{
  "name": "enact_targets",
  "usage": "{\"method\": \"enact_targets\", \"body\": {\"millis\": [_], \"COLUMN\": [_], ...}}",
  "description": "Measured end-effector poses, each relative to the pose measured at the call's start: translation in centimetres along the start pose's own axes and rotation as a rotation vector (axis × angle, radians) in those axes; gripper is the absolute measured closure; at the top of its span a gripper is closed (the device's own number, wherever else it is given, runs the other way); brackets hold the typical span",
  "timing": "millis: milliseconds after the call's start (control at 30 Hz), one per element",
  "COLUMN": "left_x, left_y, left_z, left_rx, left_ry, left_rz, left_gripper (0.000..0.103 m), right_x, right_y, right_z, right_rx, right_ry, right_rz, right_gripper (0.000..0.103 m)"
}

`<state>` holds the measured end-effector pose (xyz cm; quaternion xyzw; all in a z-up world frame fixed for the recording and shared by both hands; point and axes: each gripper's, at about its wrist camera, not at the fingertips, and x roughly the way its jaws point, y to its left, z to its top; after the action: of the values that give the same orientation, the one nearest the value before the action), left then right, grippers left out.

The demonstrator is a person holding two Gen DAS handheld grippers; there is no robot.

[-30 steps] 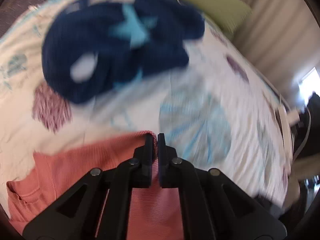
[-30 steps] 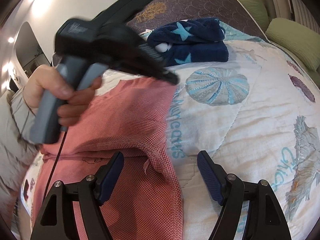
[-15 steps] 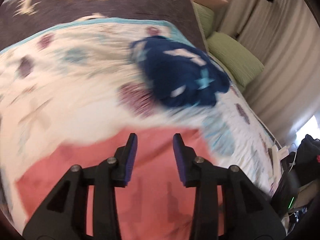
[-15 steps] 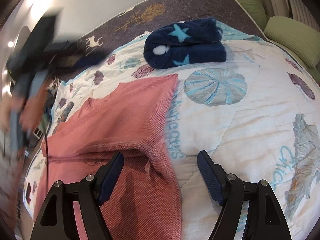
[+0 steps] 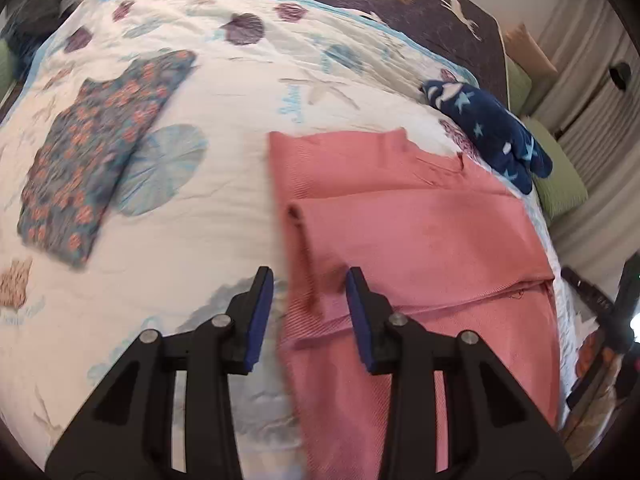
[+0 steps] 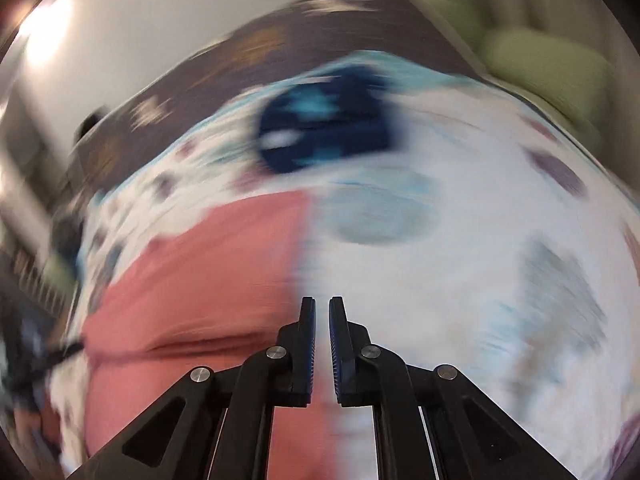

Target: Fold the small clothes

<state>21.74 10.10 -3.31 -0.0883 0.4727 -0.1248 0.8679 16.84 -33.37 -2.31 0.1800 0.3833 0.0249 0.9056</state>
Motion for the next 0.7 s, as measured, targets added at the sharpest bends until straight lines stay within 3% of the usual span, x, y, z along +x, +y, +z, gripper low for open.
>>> {"method": "enact_targets", "body": {"millis": [100, 167, 200, 300, 367, 433, 500, 567, 600, 633, 667, 700], "left_x": [1.8, 1.7, 1.1, -0.5, -1.0, -1.3, -0.9, 0.2, 0.9, 1.7, 2.3, 2.3], "left_y": [-1.2, -1.5, -1.6, -0.3, 0.7, 1.4, 1.4, 0.8, 0.4, 0.0, -0.6, -1.4], "left_z": [0.3, -0.1, -0.4, -1.2, -1.1, -0.5, 0.2, 1.2, 1.8, 2.5, 3.2, 3.7], "left_rx": [-0.001, 0.005, 0.019, 0.035, 0.02, -0.027, -0.063, -0.065, -0.056, -0.055, -0.067, -0.072], "left_ry": [0.03, 0.037, 0.037, 0.032, 0.015, -0.023, -0.026, -0.026, -0.015, 0.004, 0.019, 0.026], "left_rz": [-0.027, -0.032, -0.034, -0.005, -0.007, -0.054, -0.104, -0.074, -0.058, -0.058, -0.093, -0.143], "left_gripper": [0.069, 0.095, 0.095, 0.095, 0.095, 0.087, 0.043, 0.034, 0.037, 0.048, 0.092, 0.096], "right_x": [2.3, 4.6, 5.3, 4.3, 3.8, 4.0, 3.9, 3.8, 3.7, 3.7, 4.0, 4.0], "right_y": [3.3, 3.1, 2.2, -0.3, -1.3, -1.6, -1.4, -1.0, -1.1, -1.0, -1.0, -1.3], "right_z": [0.1, -0.4, -0.8, -1.3, -1.5, -1.7, -2.1, -2.3, -2.4, -2.3, -2.1, -2.2], "right_rx": [-0.091, -0.104, -0.093, -0.024, -0.004, -0.001, -0.007, -0.019, -0.017, -0.012, -0.004, 0.01], "right_ry": [0.062, 0.139, 0.152, 0.118, 0.12, 0.116, 0.089, 0.075, 0.073, 0.073, 0.074, 0.074], "right_rz": [0.053, -0.063, -0.095, -0.075, -0.01, 0.0, -0.014, -0.025, -0.024, -0.02, -0.012, 0.003], "right_gripper": [0.089, 0.093, 0.097, 0.098, 0.098, 0.098, 0.097, 0.097, 0.097, 0.097, 0.097, 0.097]}}
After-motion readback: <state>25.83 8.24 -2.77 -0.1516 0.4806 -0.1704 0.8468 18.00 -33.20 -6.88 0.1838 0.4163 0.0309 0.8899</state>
